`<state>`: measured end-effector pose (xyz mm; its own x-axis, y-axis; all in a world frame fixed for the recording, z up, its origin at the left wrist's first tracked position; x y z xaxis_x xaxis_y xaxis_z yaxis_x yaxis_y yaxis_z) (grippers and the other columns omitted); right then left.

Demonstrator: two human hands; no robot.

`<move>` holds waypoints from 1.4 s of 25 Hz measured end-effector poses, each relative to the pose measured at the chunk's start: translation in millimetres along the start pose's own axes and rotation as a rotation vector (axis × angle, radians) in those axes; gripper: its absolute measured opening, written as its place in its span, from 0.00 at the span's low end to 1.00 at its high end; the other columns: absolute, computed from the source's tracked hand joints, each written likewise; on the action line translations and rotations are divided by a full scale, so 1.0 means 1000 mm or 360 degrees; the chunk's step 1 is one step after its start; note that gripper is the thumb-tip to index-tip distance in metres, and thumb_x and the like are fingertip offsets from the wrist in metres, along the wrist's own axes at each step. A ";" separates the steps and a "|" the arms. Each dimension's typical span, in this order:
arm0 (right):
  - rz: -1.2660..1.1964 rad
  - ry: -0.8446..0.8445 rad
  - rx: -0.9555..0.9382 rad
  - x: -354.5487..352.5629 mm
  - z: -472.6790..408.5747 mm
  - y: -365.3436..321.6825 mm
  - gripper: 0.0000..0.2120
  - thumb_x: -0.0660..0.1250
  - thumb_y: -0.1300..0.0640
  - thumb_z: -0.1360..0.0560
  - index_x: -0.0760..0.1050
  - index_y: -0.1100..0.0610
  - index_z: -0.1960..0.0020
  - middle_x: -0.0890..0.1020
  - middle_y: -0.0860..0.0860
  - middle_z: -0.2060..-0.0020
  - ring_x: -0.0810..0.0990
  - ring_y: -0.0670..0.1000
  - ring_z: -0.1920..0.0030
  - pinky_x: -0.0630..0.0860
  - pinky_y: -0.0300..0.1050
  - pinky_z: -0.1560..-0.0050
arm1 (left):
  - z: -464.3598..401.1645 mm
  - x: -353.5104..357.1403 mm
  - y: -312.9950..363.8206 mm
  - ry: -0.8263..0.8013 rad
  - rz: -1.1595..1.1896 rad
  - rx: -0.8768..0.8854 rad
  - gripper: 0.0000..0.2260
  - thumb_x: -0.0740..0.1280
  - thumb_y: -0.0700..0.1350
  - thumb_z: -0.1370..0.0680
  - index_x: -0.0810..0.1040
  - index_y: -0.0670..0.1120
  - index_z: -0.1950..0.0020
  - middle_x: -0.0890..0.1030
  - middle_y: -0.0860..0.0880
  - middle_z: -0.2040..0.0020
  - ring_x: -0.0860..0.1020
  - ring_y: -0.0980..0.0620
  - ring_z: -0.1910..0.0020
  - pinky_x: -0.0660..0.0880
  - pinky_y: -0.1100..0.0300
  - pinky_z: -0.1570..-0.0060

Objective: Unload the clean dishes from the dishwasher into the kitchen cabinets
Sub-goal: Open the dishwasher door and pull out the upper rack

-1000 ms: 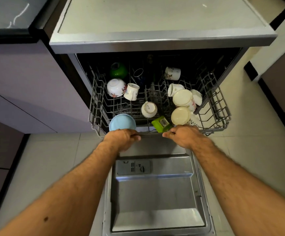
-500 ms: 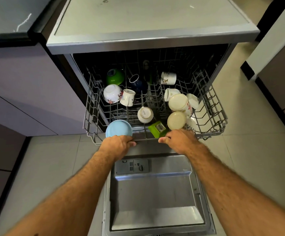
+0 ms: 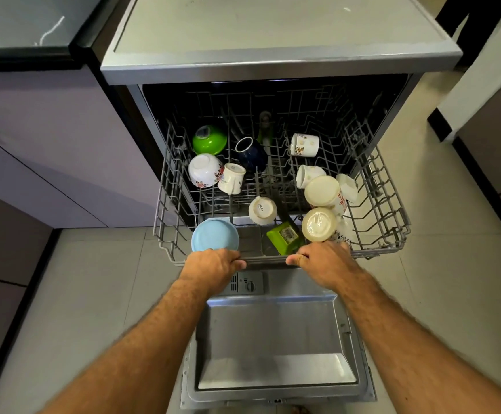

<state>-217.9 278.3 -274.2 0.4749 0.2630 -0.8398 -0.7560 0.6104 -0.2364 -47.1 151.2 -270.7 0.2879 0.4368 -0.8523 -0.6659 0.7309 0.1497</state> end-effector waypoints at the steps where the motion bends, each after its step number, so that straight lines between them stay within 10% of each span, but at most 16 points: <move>1: 0.0007 -0.0011 -0.0002 0.002 0.004 0.000 0.24 0.54 0.32 0.22 0.80 0.47 0.48 0.78 0.46 0.57 0.73 0.49 0.52 0.61 0.59 0.31 | 0.004 0.002 0.003 0.0005 -0.0023 0.0019 0.18 0.54 0.62 0.19 0.74 0.56 0.36 0.82 0.51 0.47 0.81 0.50 0.48 0.79 0.50 0.47; 23: -0.0070 -0.0087 0.0033 0.029 0.045 0.009 0.17 0.58 0.36 0.20 0.80 0.42 0.43 0.81 0.41 0.43 0.75 0.48 0.40 0.58 0.58 0.32 | 0.045 0.031 0.025 -0.0025 -0.0363 0.0209 0.18 0.60 0.48 0.17 0.67 0.65 0.29 0.72 0.63 0.34 0.76 0.52 0.38 0.77 0.50 0.43; 35: -0.0090 -0.0066 0.0030 0.043 0.074 0.003 0.23 0.56 0.32 0.24 0.79 0.44 0.41 0.83 0.43 0.47 0.77 0.46 0.42 0.58 0.55 0.32 | 0.069 0.044 0.013 0.0113 -0.0024 0.0032 0.19 0.52 0.64 0.20 0.74 0.61 0.36 0.82 0.57 0.43 0.79 0.54 0.45 0.73 0.55 0.43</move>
<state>-166.1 346.9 -274.9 0.5354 0.2581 -0.8042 -0.7189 0.6391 -0.2735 4.0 216.3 -271.9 0.2478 0.3879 -0.8878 -0.6477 0.7478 0.1459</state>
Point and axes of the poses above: each hand's wrist, its own z-axis away from the middle knuckle, its own x-axis out of the palm, y = z × x, the point moved 10 cm from there along -z, towards the middle knuckle
